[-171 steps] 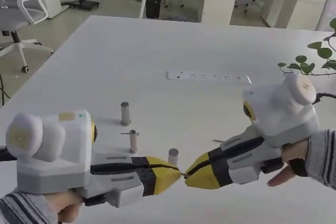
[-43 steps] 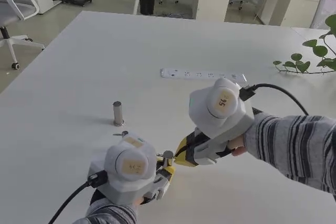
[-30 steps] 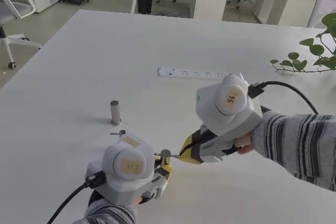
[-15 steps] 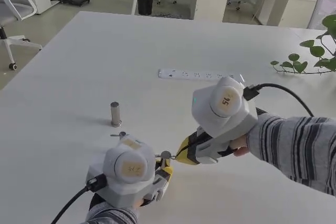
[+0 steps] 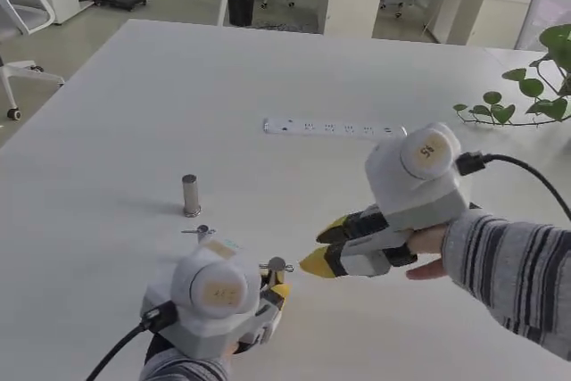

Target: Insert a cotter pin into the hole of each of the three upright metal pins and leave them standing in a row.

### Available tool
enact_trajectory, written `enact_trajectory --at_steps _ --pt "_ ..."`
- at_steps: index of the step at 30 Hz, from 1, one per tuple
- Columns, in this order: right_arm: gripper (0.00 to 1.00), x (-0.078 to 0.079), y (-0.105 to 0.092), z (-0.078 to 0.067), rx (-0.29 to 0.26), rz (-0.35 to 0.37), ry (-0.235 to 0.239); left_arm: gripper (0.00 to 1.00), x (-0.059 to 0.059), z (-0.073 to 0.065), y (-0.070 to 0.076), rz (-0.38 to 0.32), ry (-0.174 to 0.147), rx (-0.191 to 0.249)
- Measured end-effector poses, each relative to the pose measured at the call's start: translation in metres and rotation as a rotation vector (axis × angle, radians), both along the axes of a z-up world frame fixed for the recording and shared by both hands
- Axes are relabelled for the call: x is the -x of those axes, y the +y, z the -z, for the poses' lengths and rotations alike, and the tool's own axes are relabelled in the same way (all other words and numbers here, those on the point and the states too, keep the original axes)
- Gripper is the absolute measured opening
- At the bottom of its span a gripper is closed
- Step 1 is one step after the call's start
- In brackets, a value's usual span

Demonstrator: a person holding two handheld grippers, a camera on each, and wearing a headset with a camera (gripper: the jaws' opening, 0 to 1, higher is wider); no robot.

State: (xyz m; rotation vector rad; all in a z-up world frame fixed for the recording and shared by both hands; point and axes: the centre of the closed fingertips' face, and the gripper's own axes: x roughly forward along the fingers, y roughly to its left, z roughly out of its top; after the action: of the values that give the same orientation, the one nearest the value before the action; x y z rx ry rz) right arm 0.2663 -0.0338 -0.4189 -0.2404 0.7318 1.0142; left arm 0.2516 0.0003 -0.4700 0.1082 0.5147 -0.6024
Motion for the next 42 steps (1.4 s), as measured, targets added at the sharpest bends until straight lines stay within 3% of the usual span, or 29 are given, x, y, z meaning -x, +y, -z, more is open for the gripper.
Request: enact_trajectory --at_steps 5,12,16,20,23,27,31,39,42 --pt "0.27 0.000 -0.017 -0.006 -0.083 0.108 0.027 0.09 -0.001 -0.001 0.000 0.000 -0.004 0.004" --pt "0.27 0.009 -0.038 -0.003 -0.059 0.140 0.038 0.09 -0.006 0.000 0.002 0.006 -0.007 -0.008" --pt "0.27 0.010 -0.040 -0.006 -0.076 0.158 0.043 0.09 -0.012 -0.001 0.003 -0.006 0.003 0.000" --pt "0.27 0.010 -0.039 -0.008 -0.076 0.158 0.037 0.09 -0.023 -0.008 0.003 -0.003 -0.013 0.010" --pt "0.27 0.010 -0.037 -0.010 -0.089 0.161 0.038 0.09 -0.033 -0.011 0.004 -0.001 -0.032 -0.006" --pt "0.28 0.010 -0.036 -0.011 -0.096 0.161 0.038 0.09 -0.043 -0.010 0.007 -0.008 -0.027 -0.007" --pt "0.28 0.009 -0.036 -0.011 -0.100 0.164 0.039 0.09 -0.048 -0.009 0.008 -0.030 -0.020 0.008" --pt "0.28 0.006 -0.039 -0.009 -0.104 0.178 0.044 0.09 -0.049 -0.003 0.009 -0.061 -0.026 -0.007" --pt "0.28 0.008 -0.039 -0.009 -0.103 0.178 0.049 0.09 -0.050 -0.001 0.006 -0.066 -0.014 0.028"
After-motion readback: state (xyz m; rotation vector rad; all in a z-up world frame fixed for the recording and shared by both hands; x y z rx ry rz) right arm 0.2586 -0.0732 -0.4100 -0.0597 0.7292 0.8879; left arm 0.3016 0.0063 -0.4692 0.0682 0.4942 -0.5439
